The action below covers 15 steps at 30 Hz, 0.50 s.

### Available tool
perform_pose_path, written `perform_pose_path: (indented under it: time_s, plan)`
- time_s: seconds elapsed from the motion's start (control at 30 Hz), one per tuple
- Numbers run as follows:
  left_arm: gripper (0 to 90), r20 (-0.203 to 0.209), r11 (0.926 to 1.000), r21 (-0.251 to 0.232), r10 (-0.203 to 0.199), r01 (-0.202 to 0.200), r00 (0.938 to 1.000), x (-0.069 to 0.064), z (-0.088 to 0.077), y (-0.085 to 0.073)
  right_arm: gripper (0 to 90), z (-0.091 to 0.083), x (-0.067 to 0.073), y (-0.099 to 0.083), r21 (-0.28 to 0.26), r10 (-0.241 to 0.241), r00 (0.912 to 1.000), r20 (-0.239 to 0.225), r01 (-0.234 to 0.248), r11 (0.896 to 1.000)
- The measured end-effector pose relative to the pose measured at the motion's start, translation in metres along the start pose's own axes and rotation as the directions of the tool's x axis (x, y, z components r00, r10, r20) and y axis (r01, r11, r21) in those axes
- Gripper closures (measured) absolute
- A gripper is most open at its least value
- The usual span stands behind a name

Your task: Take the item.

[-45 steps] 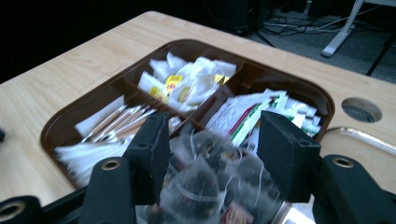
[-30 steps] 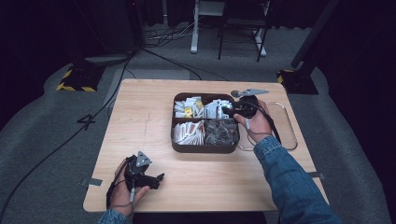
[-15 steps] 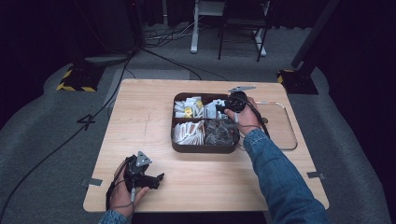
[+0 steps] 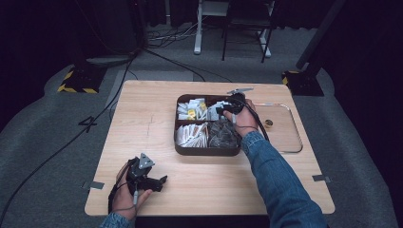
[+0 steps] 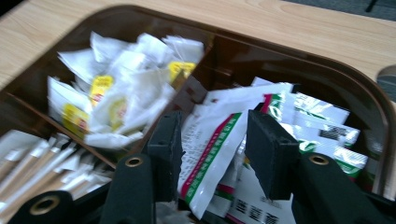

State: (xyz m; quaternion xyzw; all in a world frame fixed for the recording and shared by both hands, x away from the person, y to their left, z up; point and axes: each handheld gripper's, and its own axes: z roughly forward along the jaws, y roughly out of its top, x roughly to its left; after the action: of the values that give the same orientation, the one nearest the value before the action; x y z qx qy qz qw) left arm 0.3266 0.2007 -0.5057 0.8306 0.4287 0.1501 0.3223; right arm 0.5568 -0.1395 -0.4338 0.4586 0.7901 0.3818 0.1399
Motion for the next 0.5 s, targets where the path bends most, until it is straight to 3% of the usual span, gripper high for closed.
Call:
perform_pose_path:
  time_s: [0.2, 0.5]
  plan:
    - [0.3, 0.000, 1.0000, 0.000, 0.001, -0.001, 1.0000, 0.000, 0.000, 0.000, 56.1, 0.003, 0.004, 0.000, 0.001, -0.004, 0.9998, 0.020, 0.004, 1.000]
    - [0.3, -0.001, 1.0000, 0.001, 0.004, -0.004, 1.0000, 0.000, 0.000, 0.000, 58.6, 0.006, 0.012, 0.002, -0.040, 0.007, 0.9999, -0.011, -0.007, 0.999]
